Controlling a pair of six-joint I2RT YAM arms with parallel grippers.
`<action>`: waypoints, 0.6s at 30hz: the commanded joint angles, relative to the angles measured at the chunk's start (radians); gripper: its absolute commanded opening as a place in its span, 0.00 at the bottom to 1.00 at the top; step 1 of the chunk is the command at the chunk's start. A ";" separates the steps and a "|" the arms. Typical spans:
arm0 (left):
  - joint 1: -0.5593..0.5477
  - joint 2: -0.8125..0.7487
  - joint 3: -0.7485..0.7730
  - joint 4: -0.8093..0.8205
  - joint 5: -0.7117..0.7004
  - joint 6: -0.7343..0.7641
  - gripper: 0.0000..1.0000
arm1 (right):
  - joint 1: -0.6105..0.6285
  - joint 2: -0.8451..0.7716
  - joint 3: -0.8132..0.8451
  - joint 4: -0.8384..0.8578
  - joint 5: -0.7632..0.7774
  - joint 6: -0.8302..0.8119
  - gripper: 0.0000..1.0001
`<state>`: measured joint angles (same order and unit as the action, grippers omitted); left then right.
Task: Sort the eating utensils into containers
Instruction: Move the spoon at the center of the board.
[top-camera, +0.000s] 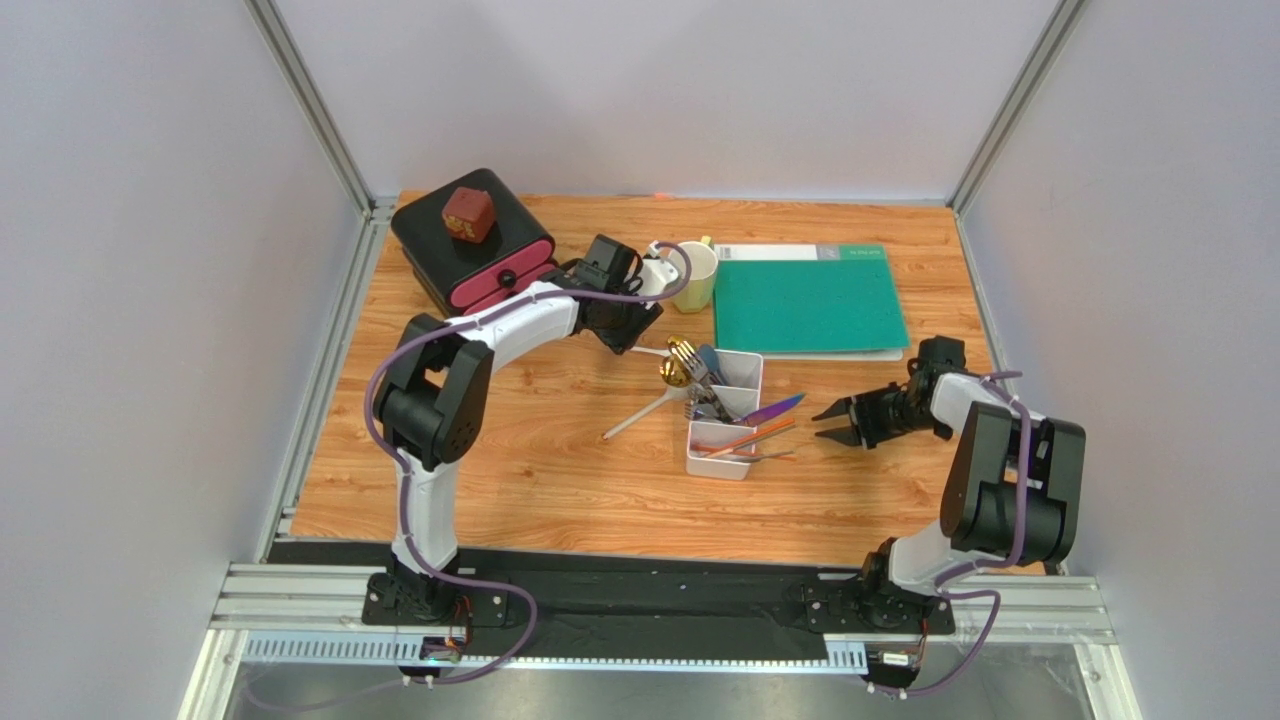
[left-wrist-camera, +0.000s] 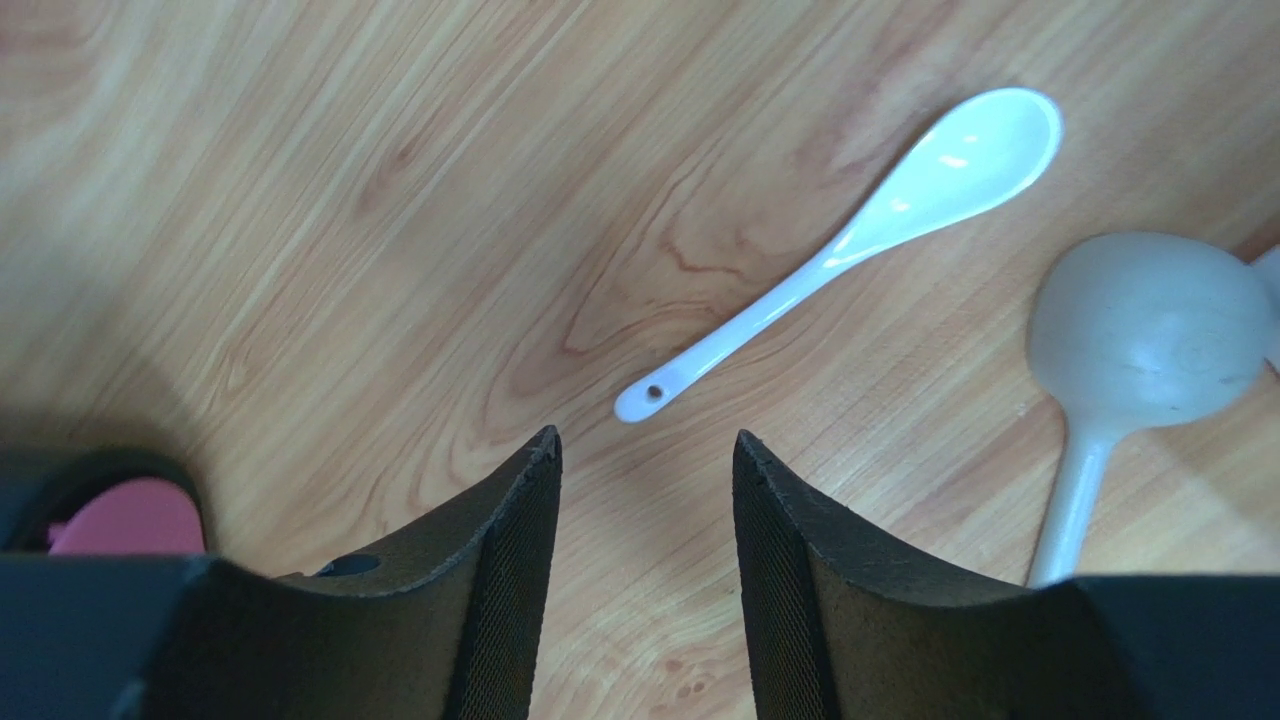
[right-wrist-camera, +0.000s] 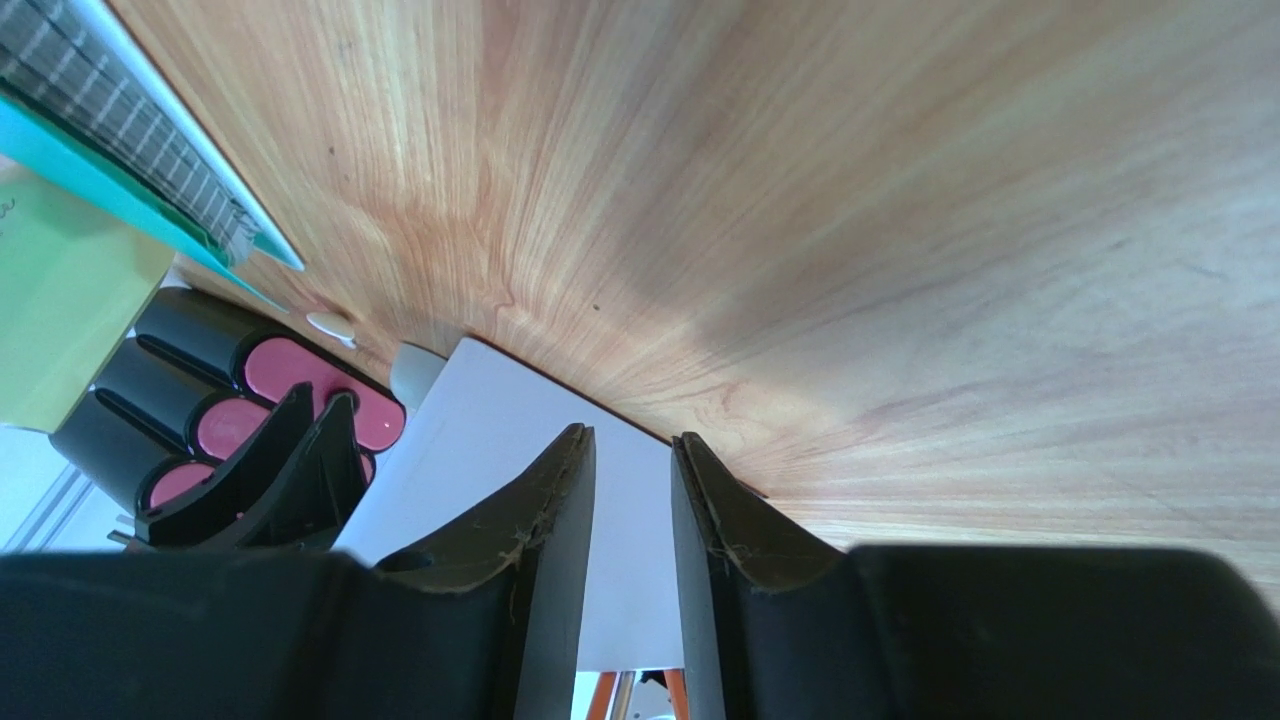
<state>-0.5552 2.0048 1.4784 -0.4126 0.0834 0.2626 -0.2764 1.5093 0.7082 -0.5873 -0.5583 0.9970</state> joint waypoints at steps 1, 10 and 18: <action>0.000 0.000 0.049 0.016 0.151 0.098 0.52 | -0.004 0.028 0.046 0.001 -0.020 0.002 0.30; 0.001 0.066 0.155 -0.072 0.263 0.118 0.53 | -0.003 0.048 0.099 -0.019 -0.018 0.003 0.30; 0.001 0.132 0.206 -0.109 0.280 0.110 0.53 | -0.004 0.052 0.122 -0.032 -0.015 0.000 0.30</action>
<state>-0.5556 2.1178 1.6527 -0.4892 0.3214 0.3443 -0.2764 1.5547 0.7956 -0.5957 -0.5594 0.9977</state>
